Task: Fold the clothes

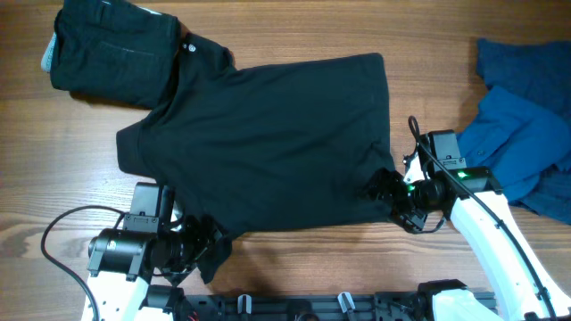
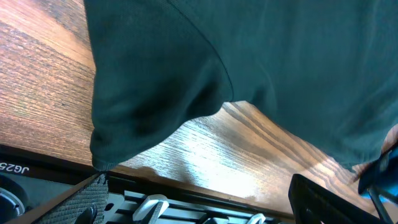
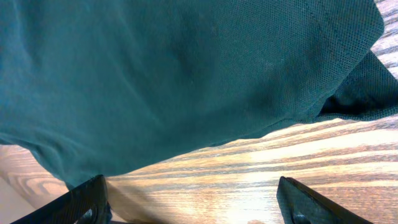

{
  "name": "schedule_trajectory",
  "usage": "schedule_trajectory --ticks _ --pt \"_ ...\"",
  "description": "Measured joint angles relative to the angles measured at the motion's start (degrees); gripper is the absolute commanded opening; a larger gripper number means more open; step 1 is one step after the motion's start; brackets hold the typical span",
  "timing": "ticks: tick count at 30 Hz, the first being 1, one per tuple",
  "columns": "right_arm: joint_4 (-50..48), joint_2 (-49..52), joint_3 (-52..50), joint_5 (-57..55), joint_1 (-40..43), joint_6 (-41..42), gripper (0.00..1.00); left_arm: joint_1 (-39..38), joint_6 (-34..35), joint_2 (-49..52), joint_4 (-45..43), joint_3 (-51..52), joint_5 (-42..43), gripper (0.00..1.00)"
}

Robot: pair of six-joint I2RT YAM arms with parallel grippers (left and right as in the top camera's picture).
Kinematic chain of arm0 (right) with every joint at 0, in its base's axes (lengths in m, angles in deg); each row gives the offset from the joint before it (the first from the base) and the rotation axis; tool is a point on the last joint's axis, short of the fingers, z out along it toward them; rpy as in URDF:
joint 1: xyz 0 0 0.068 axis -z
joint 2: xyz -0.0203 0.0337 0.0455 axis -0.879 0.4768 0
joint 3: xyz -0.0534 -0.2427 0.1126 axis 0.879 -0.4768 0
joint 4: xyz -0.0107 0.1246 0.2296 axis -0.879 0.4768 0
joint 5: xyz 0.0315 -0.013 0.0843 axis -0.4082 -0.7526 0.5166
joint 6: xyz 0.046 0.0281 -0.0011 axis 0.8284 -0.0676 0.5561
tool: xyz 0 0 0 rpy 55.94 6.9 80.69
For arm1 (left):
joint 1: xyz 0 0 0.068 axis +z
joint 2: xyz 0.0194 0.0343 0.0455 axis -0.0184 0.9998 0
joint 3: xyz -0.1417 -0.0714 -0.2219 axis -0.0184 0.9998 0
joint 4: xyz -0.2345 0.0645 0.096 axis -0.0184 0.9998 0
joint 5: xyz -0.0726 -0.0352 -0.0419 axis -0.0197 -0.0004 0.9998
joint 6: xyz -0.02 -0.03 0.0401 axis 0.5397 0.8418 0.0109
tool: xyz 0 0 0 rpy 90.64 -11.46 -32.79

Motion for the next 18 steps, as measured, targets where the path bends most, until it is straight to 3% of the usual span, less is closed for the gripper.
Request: schedule_trajectory --ticks 18 --pt "-5.38 4.35 0.0 -6.45 0.0 7.39 0.87 -0.02 17.68 3.43 -3.74 2.08 -7.3 0.92"
